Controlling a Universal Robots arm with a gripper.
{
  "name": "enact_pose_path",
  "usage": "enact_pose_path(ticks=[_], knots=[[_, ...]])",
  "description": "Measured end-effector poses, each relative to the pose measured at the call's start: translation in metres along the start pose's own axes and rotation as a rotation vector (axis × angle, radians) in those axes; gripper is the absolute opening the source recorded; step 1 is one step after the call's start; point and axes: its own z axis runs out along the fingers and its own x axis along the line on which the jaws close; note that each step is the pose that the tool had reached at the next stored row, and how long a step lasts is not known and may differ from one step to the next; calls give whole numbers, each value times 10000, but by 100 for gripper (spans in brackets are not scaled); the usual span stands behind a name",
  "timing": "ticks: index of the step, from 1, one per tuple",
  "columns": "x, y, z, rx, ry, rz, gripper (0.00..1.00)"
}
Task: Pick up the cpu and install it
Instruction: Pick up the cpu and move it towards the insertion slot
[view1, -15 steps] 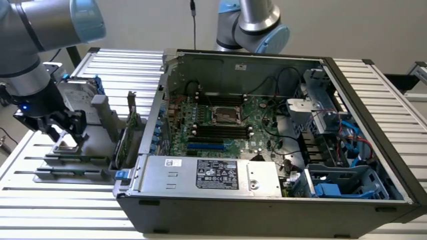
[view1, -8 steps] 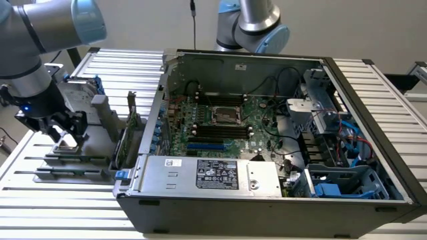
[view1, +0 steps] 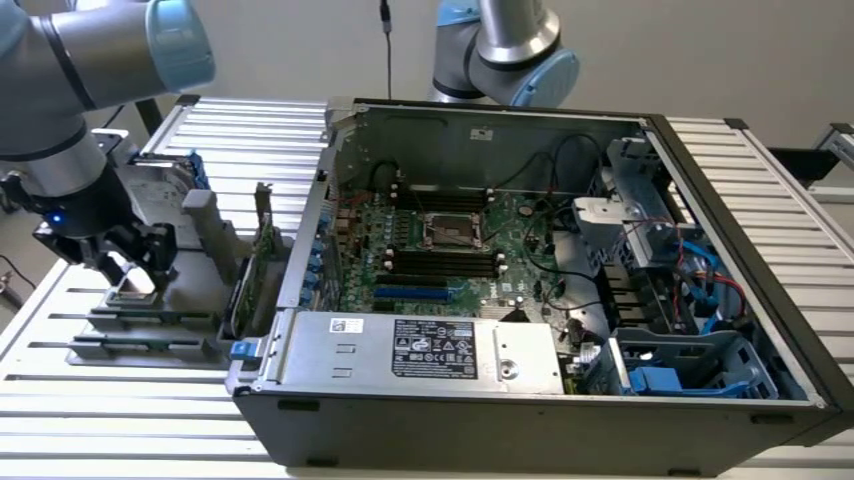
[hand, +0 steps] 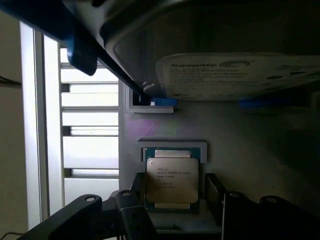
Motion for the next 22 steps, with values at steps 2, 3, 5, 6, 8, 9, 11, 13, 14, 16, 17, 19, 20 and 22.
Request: enact_pose_path(ticks=[2,3,5,6,8,9,11,13,14,16,17,19,20,22], knots=[[1,4,11,-1,1,1,60],[1,4,15,-1,2,0,60],[5,7,24,-1,2,0,60],[6,8,28,-1,1,0,60],[9,9,38,-1,1,0,60],[11,10,42,-1,1,0,60],[14,10,48,-2,0,0,60],[15,10,52,-1,2,-3,60],[15,10,55,-1,2,-10,60],[15,10,61,-2,2,-29,60],[15,10,63,-2,2,-39,60],[15,11,65,-1,4,-64,60],[15,11,67,-1,4,-79,60],[14,11,73,-1,3,-117,60]])
